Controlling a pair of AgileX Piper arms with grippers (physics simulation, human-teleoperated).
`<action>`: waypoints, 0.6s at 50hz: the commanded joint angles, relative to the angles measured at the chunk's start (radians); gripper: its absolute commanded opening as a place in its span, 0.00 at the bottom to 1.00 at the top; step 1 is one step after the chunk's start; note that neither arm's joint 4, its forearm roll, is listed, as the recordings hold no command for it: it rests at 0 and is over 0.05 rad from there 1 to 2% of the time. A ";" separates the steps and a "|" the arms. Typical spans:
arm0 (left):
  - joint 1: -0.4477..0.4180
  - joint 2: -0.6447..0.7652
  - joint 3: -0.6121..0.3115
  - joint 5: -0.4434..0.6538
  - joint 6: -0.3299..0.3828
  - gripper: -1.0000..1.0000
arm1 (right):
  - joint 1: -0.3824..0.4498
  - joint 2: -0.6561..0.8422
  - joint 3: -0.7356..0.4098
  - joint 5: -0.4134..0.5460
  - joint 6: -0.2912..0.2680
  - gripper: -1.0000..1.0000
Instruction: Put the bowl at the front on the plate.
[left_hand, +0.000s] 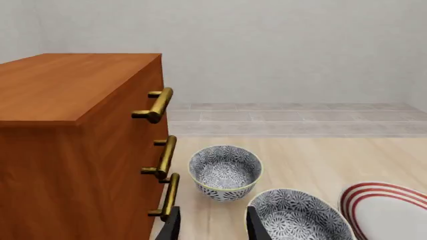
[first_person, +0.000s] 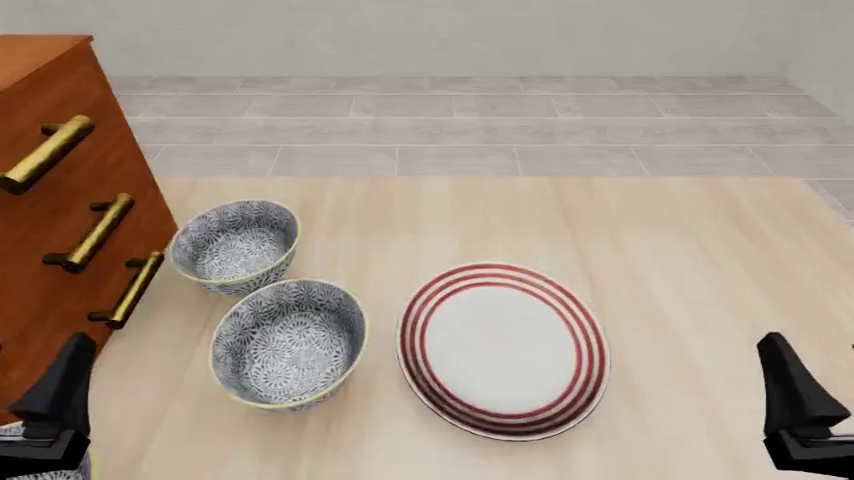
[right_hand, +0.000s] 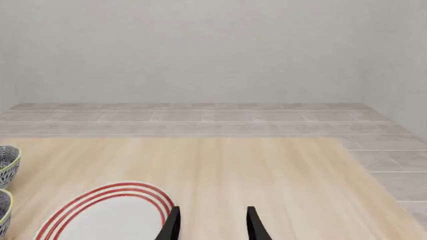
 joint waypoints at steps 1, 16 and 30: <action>-0.001 0.007 -0.001 -0.005 0.000 1.00 | 0.001 0.004 -0.007 0.004 0.000 1.00; -0.001 0.004 -0.002 -0.002 0.000 1.00 | 0.000 0.002 -0.015 0.014 0.000 1.00; 0.020 0.084 -0.169 0.181 -0.062 1.00 | 0.000 0.002 -0.015 0.014 -0.001 1.00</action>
